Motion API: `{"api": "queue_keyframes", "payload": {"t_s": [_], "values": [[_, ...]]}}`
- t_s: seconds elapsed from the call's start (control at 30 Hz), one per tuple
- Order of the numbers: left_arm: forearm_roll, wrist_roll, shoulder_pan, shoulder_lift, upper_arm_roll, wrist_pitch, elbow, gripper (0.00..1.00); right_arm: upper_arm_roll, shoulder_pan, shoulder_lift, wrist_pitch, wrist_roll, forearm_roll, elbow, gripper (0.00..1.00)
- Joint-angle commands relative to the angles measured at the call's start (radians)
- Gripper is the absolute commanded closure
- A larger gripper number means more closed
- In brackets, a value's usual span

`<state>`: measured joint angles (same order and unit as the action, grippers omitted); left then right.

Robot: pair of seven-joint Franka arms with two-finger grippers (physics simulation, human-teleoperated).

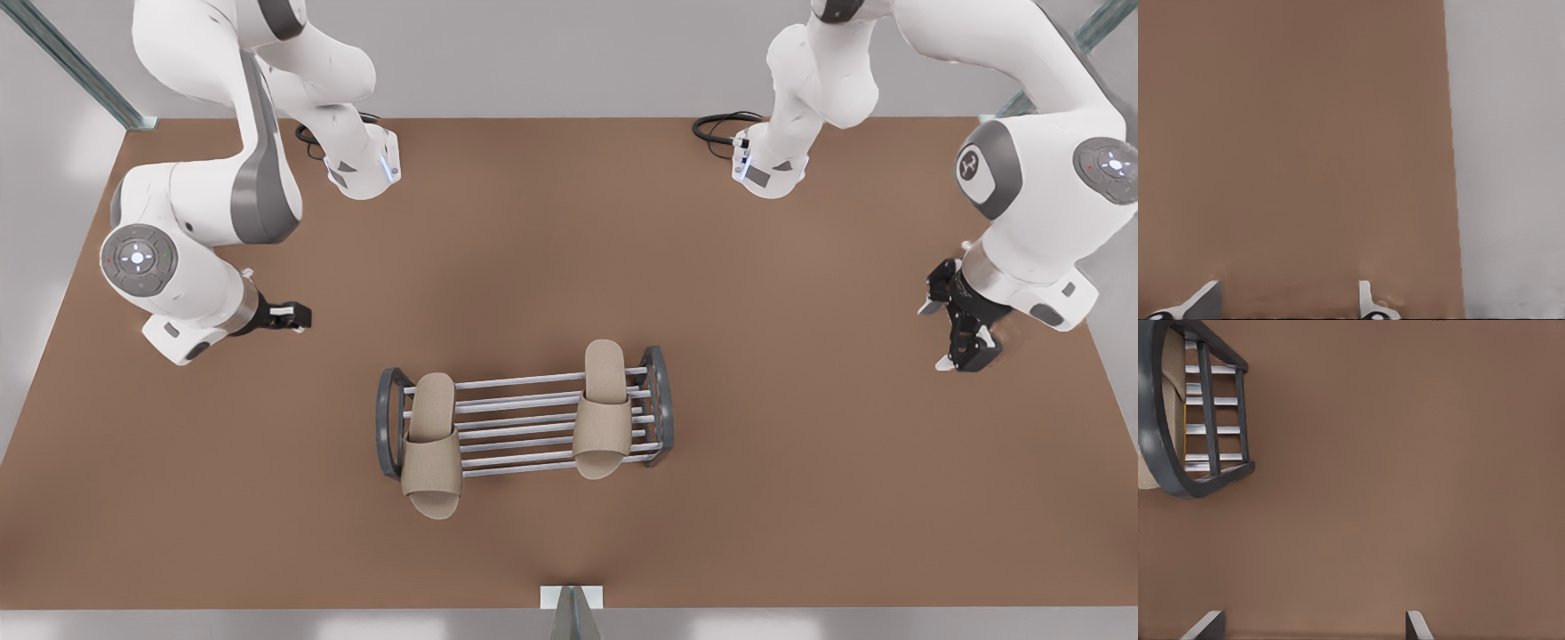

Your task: Place the right shoe on the shoe rack with the right arm, and place the left shoe on the shoe rack with the left arm

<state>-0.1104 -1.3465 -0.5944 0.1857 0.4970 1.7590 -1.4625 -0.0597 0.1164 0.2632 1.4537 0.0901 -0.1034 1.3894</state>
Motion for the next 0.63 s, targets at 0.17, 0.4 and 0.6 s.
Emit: {"api": "queue_keyframes", "payload": {"t_s": [0.17, 0.4, 0.6], "values": [[0.150, 1.462, 0.791, -0.042, -0.719, -0.016, -0.044, 0.00, 0.001, 0.006, 0.021, -0.009, -0.017, 0.051, -0.001, 0.00], [0.159, 1.477, 0.777, 0.018, -0.729, -0.023, -0.045, 0.00, 0.000, 0.008, 0.030, -0.018, -0.009, 0.057, -0.003, 0.00], [0.158, 1.475, 0.777, 0.014, -0.729, -0.027, -0.045, 0.00, 0.001, 0.012, 0.037, -0.045, -0.009, 0.073, -0.004, 0.00]]}}
